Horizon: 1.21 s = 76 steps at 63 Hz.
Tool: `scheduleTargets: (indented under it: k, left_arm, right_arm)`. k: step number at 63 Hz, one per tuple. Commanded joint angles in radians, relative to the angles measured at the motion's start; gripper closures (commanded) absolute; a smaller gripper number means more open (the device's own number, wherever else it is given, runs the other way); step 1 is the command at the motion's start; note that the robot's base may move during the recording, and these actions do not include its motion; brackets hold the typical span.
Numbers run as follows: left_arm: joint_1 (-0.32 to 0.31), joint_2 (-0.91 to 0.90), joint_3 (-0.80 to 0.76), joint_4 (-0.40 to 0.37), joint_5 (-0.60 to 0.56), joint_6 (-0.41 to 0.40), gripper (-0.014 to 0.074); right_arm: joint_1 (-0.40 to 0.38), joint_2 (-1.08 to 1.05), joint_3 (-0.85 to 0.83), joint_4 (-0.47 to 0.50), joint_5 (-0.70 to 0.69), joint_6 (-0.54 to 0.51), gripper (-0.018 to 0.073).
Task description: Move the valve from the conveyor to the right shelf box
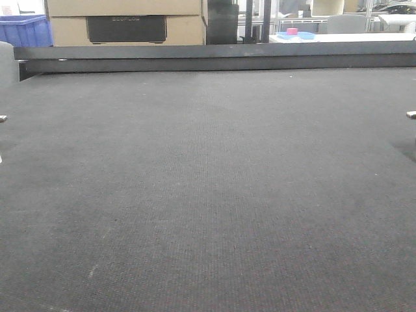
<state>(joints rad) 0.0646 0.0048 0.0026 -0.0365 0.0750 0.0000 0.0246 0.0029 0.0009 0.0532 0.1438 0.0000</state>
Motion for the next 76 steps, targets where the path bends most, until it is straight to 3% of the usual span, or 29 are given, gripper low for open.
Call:
scheduleTargets:
  k: [1,33,48,62,68,76]
  left_arm:
    - [0.001,-0.005,-0.003,-0.002,-0.019,0.0,0.0707]
    - [0.001,-0.005,-0.003,-0.002,-0.019,0.0,0.0707]
    - [0.001,-0.005,-0.003,-0.004,-0.055,0.0,0.0707]
    - [0.001,-0.005,-0.003,-0.006,-0.218,0.0,0.0707]
    - [0.001,-0.005,-0.014,-0.006,-0.256,0.0,0.0707]
    - [0.001,0.0,-0.17,-0.004,-0.189,0.0,0.0707]
  right_arm:
    - [-0.004,-0.003,-0.001,-0.008,-0.02,0.0,0.0715]
    - [-0.004,-0.003,-0.001,-0.008,-0.022,0.0,0.0715]
    - [-0.004,-0.003,-0.001,-0.001,-0.13,0.0,0.0715]
    - [-0.004,-0.003,-0.001,0.001,-0.242,0.0,0.0715]
    - [-0.004,-0.003,-0.095,0.001,-0.206,0.0,0.0715]
    - [-0.004,-0.003,-0.27,0.001,-0.068,0.0,0.0704]
